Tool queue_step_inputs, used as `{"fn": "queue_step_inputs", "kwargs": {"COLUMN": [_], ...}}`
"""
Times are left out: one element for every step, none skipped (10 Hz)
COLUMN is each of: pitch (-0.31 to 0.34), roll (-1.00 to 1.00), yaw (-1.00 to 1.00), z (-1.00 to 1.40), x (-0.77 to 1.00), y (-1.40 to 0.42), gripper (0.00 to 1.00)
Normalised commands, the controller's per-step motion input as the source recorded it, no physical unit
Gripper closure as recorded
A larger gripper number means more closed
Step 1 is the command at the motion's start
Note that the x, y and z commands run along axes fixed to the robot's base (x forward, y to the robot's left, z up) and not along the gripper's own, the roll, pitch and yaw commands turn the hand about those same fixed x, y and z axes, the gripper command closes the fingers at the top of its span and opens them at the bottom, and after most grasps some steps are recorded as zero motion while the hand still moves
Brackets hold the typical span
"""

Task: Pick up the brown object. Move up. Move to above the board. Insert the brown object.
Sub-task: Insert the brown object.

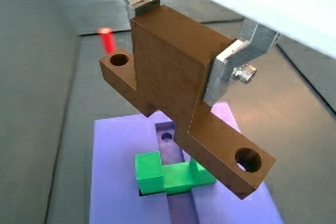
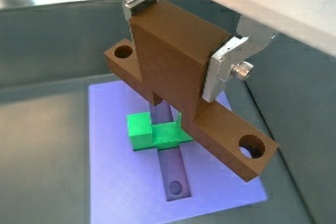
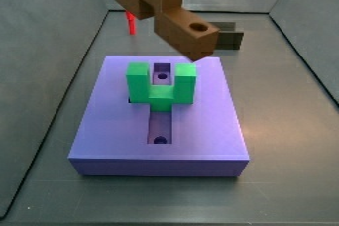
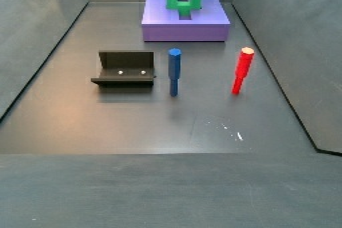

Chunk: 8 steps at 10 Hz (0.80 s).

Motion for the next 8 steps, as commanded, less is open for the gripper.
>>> {"fn": "queue_step_inputs", "kwargs": {"pitch": [-0.089, -0.079, -0.074, -0.074, -0.07, -0.083, -0.086, -0.049], "roll": [-0.08, -0.08, -0.12, -0.1, -0.07, -0.07, -0.09, -0.09], "yaw": [-1.0, -1.0, -0.99, -0.99, -0.97, -0.98, -0.89, -0.76], "z": [-0.2, -0.18, -0.13, -0.19, -0.26, -0.26, -0.31, -0.35], "x": [0.0, 0.0, 0.0, 0.0, 0.0, 0.0, 0.02, 0.11], "y": [-0.02, -0.03, -0.06, -0.07, -0.09, -0.09, -0.09, -0.09], "gripper": [1.0, 1.0, 1.0, 1.0, 1.0, 1.0, 1.0, 1.0]}}
